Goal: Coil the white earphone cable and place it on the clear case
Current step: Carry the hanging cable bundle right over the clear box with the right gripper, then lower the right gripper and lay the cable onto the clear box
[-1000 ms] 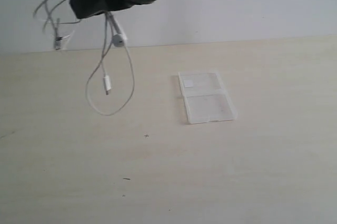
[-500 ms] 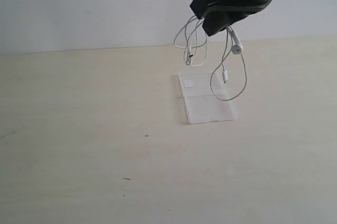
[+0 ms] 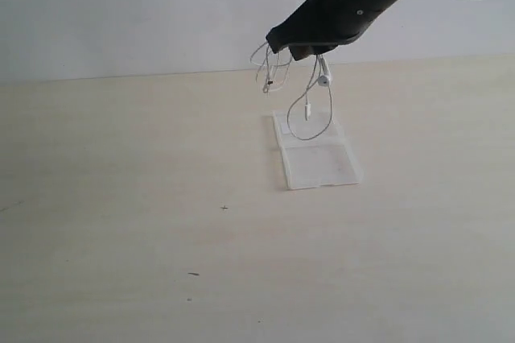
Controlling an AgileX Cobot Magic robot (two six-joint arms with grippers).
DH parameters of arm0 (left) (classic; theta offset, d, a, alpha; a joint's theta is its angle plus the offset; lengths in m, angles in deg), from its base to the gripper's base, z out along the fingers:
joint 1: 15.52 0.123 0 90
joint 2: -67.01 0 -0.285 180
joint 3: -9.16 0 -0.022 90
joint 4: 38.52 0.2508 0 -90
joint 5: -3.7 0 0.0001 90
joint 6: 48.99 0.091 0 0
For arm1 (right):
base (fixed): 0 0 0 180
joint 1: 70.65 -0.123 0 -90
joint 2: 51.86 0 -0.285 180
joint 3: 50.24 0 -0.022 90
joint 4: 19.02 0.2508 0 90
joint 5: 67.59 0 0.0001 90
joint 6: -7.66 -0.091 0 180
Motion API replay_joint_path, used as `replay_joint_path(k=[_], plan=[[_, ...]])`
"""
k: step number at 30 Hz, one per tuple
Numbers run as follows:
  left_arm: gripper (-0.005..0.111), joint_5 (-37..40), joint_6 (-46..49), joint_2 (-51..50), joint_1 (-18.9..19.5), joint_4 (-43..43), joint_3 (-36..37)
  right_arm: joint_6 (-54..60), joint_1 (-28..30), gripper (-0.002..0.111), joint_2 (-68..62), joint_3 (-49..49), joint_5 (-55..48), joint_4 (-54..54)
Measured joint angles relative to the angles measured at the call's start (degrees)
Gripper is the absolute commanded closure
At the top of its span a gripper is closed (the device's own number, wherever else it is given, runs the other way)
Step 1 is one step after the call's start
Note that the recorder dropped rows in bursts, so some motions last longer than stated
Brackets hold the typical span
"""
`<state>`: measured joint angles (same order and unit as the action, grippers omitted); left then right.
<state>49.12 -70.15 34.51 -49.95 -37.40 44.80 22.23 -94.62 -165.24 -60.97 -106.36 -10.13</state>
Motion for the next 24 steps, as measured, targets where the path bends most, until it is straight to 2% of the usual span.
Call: replay_joint_path(k=[12, 24], plan=[[0.002, -0.1, 0.0, 0.0, 0.0, -0.1, 0.0, 1.6, 3.4, 0.108, -11.5, 0.0, 8.7, 4.5], [0.002, -0.1, -0.2, 0.0, 0.0, -0.3, 0.0, 3.7, 3.4, 0.108, -13.8, 0.0, 6.7, 3.1]])
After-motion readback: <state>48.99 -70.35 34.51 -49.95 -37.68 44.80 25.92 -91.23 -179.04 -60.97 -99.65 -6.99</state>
